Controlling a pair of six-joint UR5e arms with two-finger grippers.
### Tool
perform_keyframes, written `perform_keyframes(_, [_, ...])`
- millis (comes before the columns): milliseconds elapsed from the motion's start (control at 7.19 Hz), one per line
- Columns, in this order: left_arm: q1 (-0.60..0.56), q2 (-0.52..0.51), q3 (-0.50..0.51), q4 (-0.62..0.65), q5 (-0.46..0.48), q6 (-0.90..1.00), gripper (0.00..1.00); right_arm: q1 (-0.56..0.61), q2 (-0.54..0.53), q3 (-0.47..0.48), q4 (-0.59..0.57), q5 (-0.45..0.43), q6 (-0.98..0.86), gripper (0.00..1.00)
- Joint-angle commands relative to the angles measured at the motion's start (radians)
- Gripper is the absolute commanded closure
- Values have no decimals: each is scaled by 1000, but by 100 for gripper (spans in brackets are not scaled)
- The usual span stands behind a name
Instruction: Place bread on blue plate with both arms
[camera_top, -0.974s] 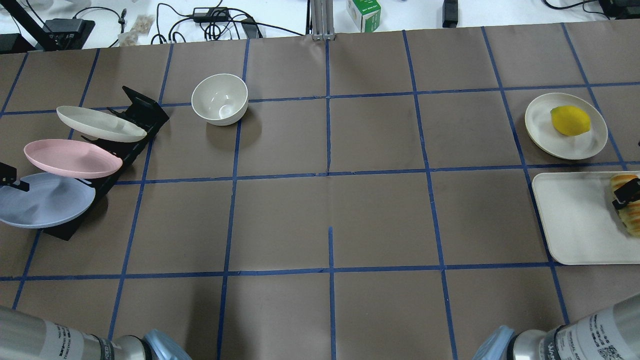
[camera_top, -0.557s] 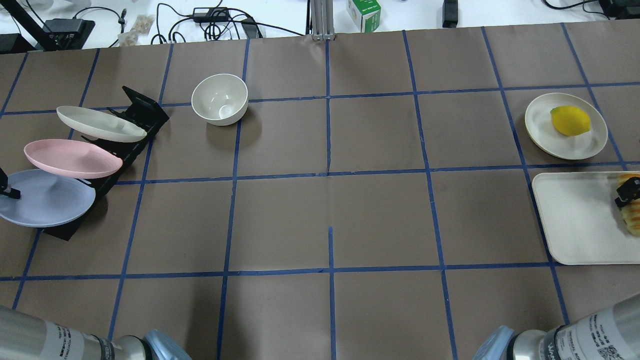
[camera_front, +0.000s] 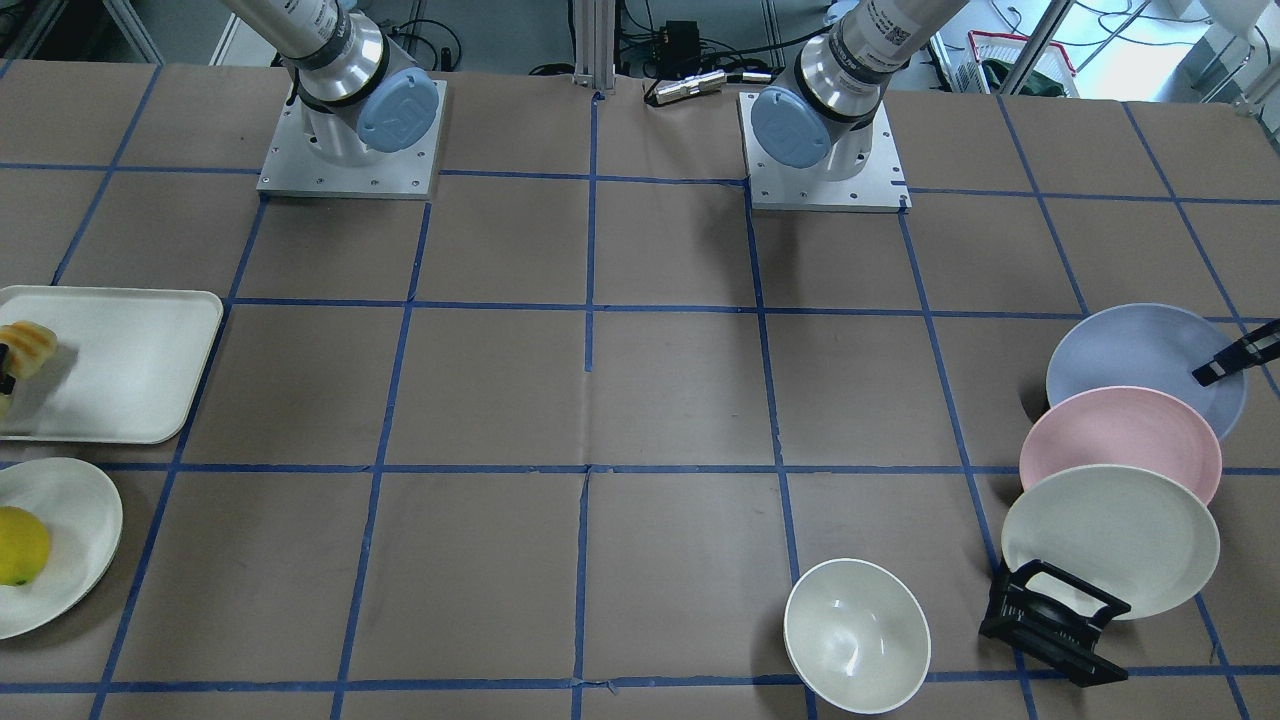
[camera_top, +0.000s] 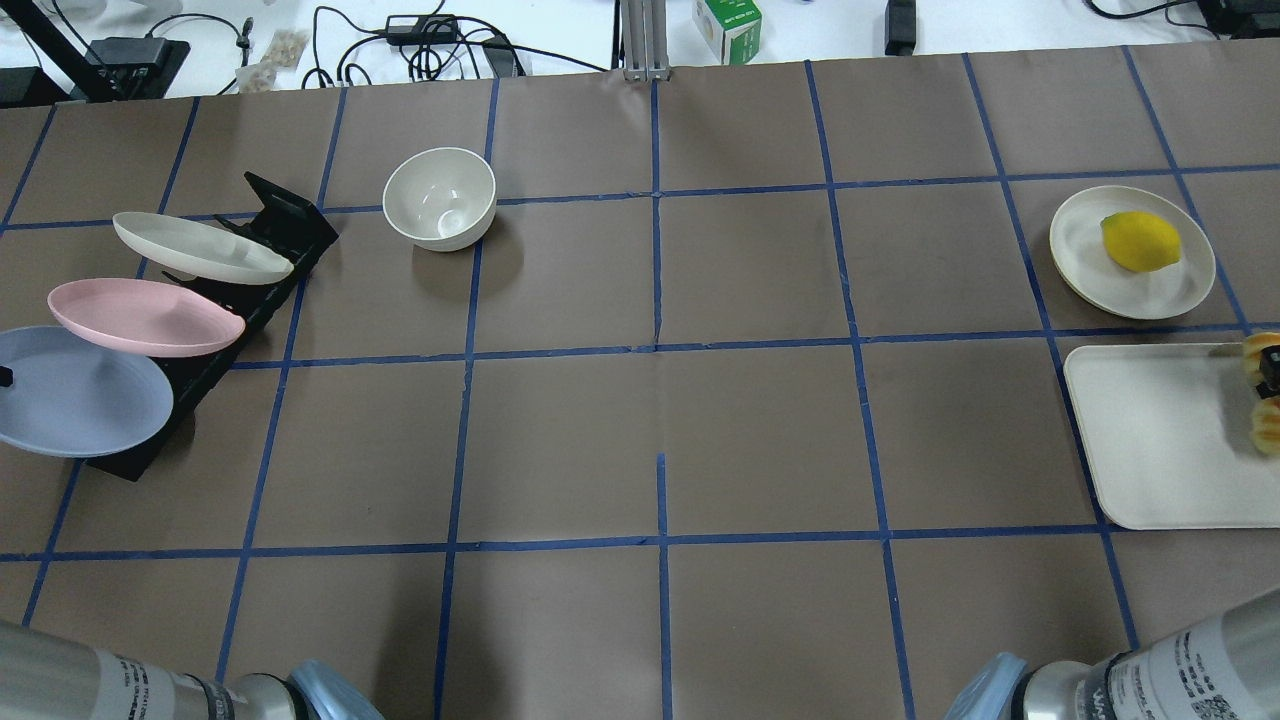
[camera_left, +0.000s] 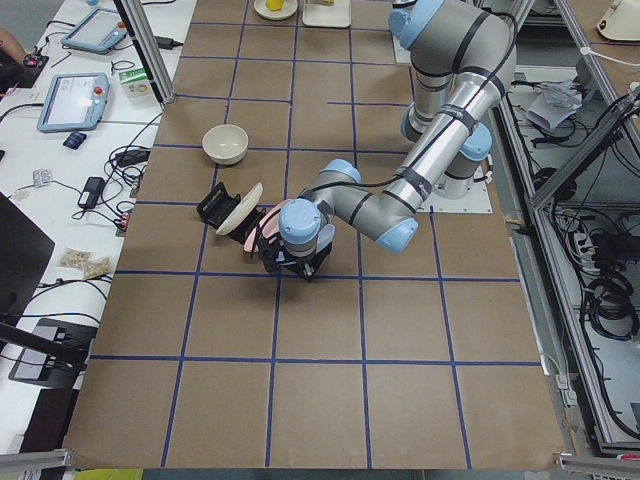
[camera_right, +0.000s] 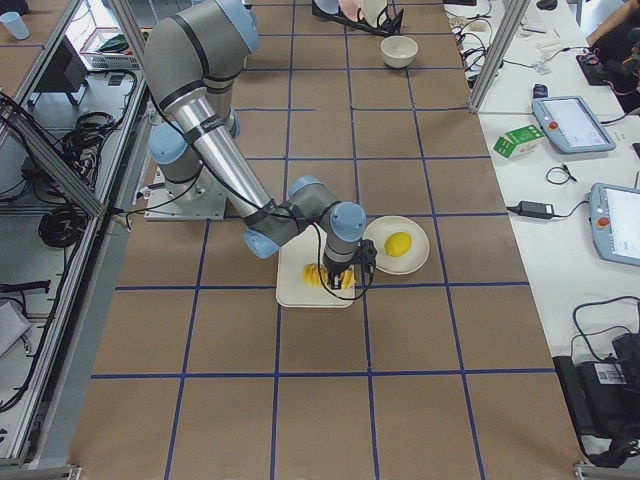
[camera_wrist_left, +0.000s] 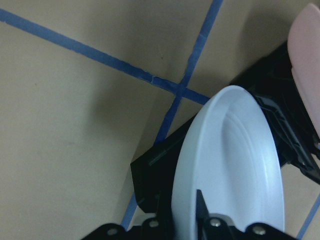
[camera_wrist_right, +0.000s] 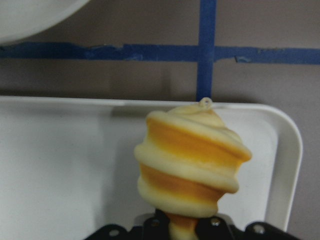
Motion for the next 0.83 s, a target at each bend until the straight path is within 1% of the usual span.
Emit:
perform_keyframes(0, [-2, 53, 50, -142, 12, -1, 100, 35, -64, -10, 72, -5, 47, 100])
perform_keyframes(139, [-1, 82, 87, -255, 59, -1, 100, 64, -110, -19, 128, -10, 108, 100])
perform_keyframes(278, [2, 116, 127, -340, 105, -1, 100, 95, -162, -36, 205, -2, 153, 100])
perform_keyframes(417, [1, 149, 157, -415, 119, -1, 100, 150, -197, -65, 262, 1, 179, 100])
perform_keyframes(557, [-7, 179, 162, -440, 106, -14, 100, 214, -217, -125, 331, 22, 225, 100])
perform_keyframes(696, [-63, 191, 162, -440, 100, -56, 100, 271, -219, -207, 395, 33, 251, 100])
